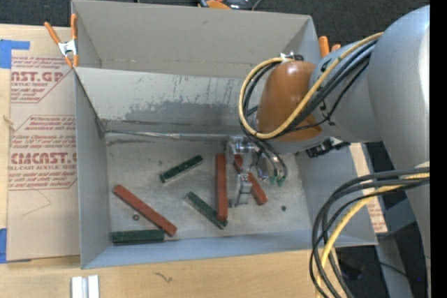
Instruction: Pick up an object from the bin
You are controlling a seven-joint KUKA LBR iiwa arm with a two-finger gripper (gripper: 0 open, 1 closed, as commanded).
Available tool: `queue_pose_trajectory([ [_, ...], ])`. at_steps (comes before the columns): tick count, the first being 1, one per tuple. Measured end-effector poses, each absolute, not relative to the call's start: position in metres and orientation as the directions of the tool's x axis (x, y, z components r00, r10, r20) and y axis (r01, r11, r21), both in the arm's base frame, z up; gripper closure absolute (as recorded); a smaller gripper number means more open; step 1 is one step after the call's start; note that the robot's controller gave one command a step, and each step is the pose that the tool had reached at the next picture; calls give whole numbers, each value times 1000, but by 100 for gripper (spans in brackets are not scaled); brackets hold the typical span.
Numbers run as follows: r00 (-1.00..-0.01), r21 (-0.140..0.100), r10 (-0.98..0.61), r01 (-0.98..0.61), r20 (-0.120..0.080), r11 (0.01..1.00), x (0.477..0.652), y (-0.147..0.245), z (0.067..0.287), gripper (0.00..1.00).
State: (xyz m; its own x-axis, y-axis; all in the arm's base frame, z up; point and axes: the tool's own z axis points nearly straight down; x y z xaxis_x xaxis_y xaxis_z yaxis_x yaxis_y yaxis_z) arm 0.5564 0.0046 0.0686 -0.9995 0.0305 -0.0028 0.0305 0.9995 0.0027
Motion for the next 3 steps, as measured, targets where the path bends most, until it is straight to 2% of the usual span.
queue_pose_trajectory([
  [1, -998, 4, -65, -65, 2, 998, 513, 100, 78, 0],
  [2, -916, 2, -401, -401, -6, 916, 516, 167, 127, 0],
  [3, -907, 4, -420, -420, 4, 907, 487, 205, 89, 0],
])
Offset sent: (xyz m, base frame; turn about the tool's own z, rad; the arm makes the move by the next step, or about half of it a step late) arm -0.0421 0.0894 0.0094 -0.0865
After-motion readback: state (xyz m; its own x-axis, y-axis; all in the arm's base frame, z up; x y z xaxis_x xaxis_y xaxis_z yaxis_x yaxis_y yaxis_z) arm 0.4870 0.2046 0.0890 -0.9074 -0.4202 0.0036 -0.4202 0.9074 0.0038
